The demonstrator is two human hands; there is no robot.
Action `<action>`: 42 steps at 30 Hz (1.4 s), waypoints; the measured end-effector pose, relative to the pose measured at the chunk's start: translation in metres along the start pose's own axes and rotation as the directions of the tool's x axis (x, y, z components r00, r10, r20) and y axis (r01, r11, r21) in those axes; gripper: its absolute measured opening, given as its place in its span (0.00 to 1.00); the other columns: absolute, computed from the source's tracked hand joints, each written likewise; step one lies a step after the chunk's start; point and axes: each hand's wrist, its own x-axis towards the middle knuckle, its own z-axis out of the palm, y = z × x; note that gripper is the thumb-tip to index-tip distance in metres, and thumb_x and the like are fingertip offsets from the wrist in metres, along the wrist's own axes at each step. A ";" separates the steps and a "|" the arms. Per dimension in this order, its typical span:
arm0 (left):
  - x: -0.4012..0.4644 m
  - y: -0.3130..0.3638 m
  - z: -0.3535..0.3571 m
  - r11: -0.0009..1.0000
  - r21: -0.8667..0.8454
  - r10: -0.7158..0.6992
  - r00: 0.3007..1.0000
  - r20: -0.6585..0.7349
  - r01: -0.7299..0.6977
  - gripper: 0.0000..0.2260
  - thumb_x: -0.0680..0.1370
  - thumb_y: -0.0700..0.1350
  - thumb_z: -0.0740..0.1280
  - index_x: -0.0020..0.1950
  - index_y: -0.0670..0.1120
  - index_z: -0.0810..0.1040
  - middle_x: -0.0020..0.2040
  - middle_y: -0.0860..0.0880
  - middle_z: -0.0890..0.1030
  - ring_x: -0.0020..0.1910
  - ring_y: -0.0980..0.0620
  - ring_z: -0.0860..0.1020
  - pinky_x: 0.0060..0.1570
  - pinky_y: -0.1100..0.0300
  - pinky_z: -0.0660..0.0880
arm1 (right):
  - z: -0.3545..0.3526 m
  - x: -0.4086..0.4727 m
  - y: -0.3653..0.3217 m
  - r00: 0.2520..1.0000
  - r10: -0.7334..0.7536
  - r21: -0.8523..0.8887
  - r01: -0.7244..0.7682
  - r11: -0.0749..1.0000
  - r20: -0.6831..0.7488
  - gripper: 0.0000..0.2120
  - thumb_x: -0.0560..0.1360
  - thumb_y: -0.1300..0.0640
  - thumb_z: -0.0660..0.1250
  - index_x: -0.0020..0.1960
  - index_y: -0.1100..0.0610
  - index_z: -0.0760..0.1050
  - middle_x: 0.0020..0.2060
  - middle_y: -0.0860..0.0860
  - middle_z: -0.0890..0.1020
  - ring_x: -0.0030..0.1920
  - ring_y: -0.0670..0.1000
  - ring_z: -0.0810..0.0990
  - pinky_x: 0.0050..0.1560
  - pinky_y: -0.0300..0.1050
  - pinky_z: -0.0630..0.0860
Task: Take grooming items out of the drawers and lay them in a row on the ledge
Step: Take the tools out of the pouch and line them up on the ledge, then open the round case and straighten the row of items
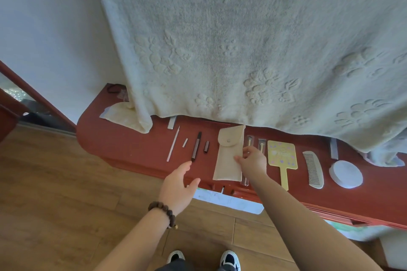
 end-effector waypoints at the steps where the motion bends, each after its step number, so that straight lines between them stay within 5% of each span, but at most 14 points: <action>1: -0.001 -0.001 0.000 1.000 0.001 0.004 1.000 0.003 -0.004 0.25 0.78 0.49 0.65 0.74 0.51 0.64 0.70 0.52 0.71 0.70 0.54 0.69 0.67 0.56 0.69 | 0.003 0.001 0.001 1.000 -0.003 -0.031 0.003 1.000 -0.014 0.06 0.72 0.59 0.70 0.48 0.56 0.76 0.45 0.52 0.81 0.43 0.51 0.78 0.43 0.44 0.75; 5: -0.002 -0.002 -0.002 0.999 0.014 0.035 0.999 -0.010 -0.035 0.24 0.79 0.48 0.65 0.74 0.50 0.63 0.71 0.52 0.71 0.70 0.54 0.68 0.68 0.55 0.68 | 0.009 0.002 0.007 0.999 -0.031 -0.170 0.027 0.985 -0.019 0.10 0.73 0.55 0.71 0.51 0.57 0.74 0.46 0.53 0.81 0.43 0.52 0.78 0.45 0.48 0.78; 7: -0.001 -0.002 -0.004 0.999 0.022 0.051 0.998 -0.028 -0.050 0.24 0.79 0.49 0.64 0.74 0.51 0.63 0.71 0.53 0.71 0.70 0.54 0.68 0.68 0.56 0.68 | 0.010 -0.001 0.008 0.992 -0.123 -0.353 0.113 0.929 -0.005 0.17 0.73 0.51 0.70 0.59 0.56 0.71 0.55 0.54 0.78 0.54 0.54 0.76 0.55 0.50 0.77; 11: 0.001 -0.002 -0.005 0.996 0.036 0.082 0.996 -0.038 -0.081 0.24 0.79 0.49 0.64 0.74 0.51 0.63 0.72 0.54 0.70 0.71 0.54 0.67 0.68 0.57 0.67 | 0.016 -0.014 0.010 0.911 -0.379 -0.697 0.380 0.609 0.165 0.31 0.78 0.40 0.57 0.76 0.53 0.54 0.76 0.57 0.54 0.76 0.58 0.51 0.75 0.51 0.52; 13: 0.003 -0.002 -0.005 0.994 0.048 0.097 0.995 -0.033 -0.095 0.24 0.79 0.49 0.64 0.74 0.51 0.63 0.72 0.54 0.69 0.71 0.55 0.67 0.69 0.57 0.66 | 0.026 -0.017 0.014 0.881 -0.336 -0.747 0.464 0.476 0.333 0.33 0.79 0.38 0.50 0.78 0.51 0.44 0.77 0.56 0.41 0.77 0.56 0.39 0.76 0.54 0.41; 16: 0.004 -0.003 -0.005 0.993 0.047 0.109 0.994 -0.024 -0.108 0.24 0.79 0.48 0.64 0.75 0.51 0.63 0.72 0.54 0.69 0.71 0.55 0.67 0.68 0.57 0.66 | 0.037 -0.015 0.018 0.863 -0.267 -0.763 0.504 0.405 0.429 0.34 0.80 0.38 0.49 0.77 0.51 0.38 0.75 0.56 0.33 0.76 0.56 0.33 0.76 0.55 0.39; 24: 0.007 -0.007 -0.006 0.984 0.083 0.156 0.987 0.024 -0.158 0.25 0.79 0.48 0.64 0.75 0.51 0.62 0.73 0.54 0.68 0.72 0.54 0.67 0.69 0.57 0.66 | 0.046 -0.010 0.014 0.855 -0.277 -0.727 0.518 0.451 0.438 0.35 0.80 0.42 0.54 0.77 0.50 0.36 0.74 0.54 0.30 0.75 0.55 0.33 0.76 0.51 0.42; 28: 0.013 -0.004 -0.002 0.970 0.111 0.211 0.975 0.068 -0.218 0.25 0.79 0.49 0.64 0.75 0.52 0.61 0.73 0.54 0.68 0.72 0.54 0.66 0.69 0.56 0.66 | 0.036 -0.020 0.009 0.877 -0.254 -0.638 0.472 0.608 0.407 0.33 0.81 0.43 0.54 0.78 0.49 0.40 0.76 0.52 0.35 0.76 0.52 0.35 0.75 0.50 0.43; 35: 0.022 0.024 0.028 0.896 0.153 0.390 0.904 0.173 -0.416 0.23 0.79 0.49 0.63 0.74 0.49 0.65 0.69 0.51 0.73 0.68 0.52 0.70 0.63 0.61 0.69 | -0.017 -0.072 0.047 0.979 -0.184 -0.443 0.201 0.874 0.083 0.29 0.79 0.45 0.58 0.77 0.46 0.52 0.78 0.47 0.49 0.77 0.48 0.43 0.76 0.51 0.53; 42: 0.016 0.072 0.088 0.821 0.151 0.502 0.823 0.266 -0.550 0.25 0.79 0.51 0.63 0.74 0.47 0.64 0.71 0.50 0.71 0.70 0.51 0.69 0.67 0.56 0.68 | -0.112 -0.095 0.121 0.985 0.005 -0.387 -0.073 0.919 -0.173 0.27 0.79 0.49 0.61 0.76 0.49 0.57 0.77 0.50 0.54 0.77 0.50 0.48 0.74 0.51 0.55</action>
